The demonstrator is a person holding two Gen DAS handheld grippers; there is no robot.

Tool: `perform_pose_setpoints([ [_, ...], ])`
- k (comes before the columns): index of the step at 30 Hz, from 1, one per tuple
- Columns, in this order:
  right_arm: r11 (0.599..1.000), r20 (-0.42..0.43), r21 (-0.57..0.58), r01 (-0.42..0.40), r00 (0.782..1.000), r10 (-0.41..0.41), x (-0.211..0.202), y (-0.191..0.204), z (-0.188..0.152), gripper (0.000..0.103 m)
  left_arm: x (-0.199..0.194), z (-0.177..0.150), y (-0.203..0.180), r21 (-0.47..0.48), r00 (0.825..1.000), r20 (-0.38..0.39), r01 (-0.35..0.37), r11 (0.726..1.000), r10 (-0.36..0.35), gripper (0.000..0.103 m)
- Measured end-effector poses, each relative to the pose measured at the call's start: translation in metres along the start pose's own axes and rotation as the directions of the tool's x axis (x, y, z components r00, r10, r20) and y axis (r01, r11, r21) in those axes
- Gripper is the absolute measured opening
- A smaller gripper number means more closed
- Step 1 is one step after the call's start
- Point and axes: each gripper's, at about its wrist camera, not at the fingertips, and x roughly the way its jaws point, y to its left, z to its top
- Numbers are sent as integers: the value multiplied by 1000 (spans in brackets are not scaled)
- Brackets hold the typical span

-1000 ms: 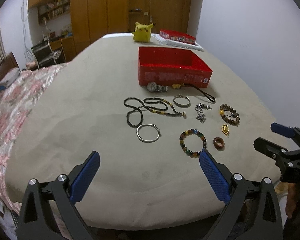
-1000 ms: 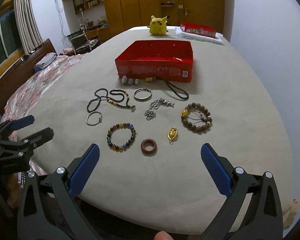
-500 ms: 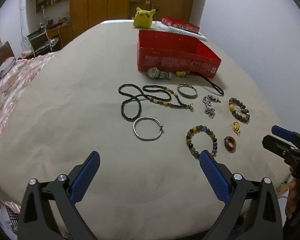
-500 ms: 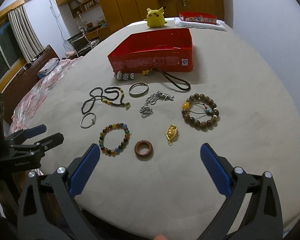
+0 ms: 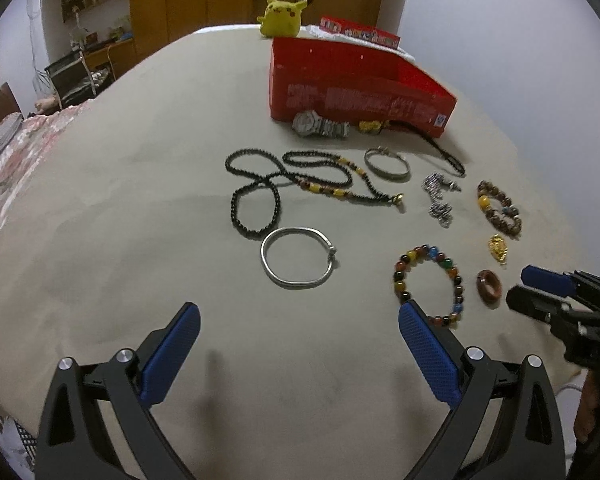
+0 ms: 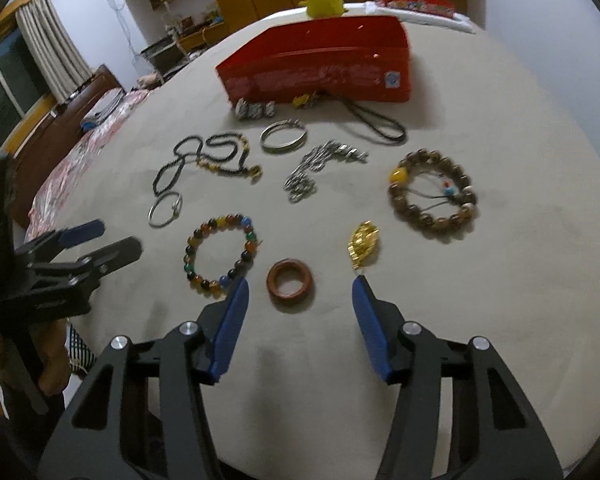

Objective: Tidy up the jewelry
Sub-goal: 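Grasp the silver bangle with the left gripper while the right gripper grasps the brown wooden ring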

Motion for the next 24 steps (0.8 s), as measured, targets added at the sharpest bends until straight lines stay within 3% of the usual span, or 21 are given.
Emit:
perform_pose_setpoints([
  [2,1000,-15,-18,8,1000,-9,7,4,-1,42,8,0,2,-2,1000,-16,-1,1000,1,98],
  [12,996,-3,-83,25,1000,-26,22,8,-1,29,29,10,4,6,999,-33,-38,999,38,98],
  [16,997,-2,-81,8,1000,-8,21,5,-1,29,35,14,3,10,998,-25,-64,998,65,94],
  [19,996,-1,-85,5,1000,-5,22,6,0,29,36,18,2,14,996,0,-92,996,92,73],
  [21,996,-2,-85,2,1000,-2,22,5,0,29,34,20,2,14,997,4,-82,997,82,49],
  [24,996,-2,-86,-3,1000,2,22,5,1,29,33,23,6,-4,998,-1,-61,998,61,49],
])
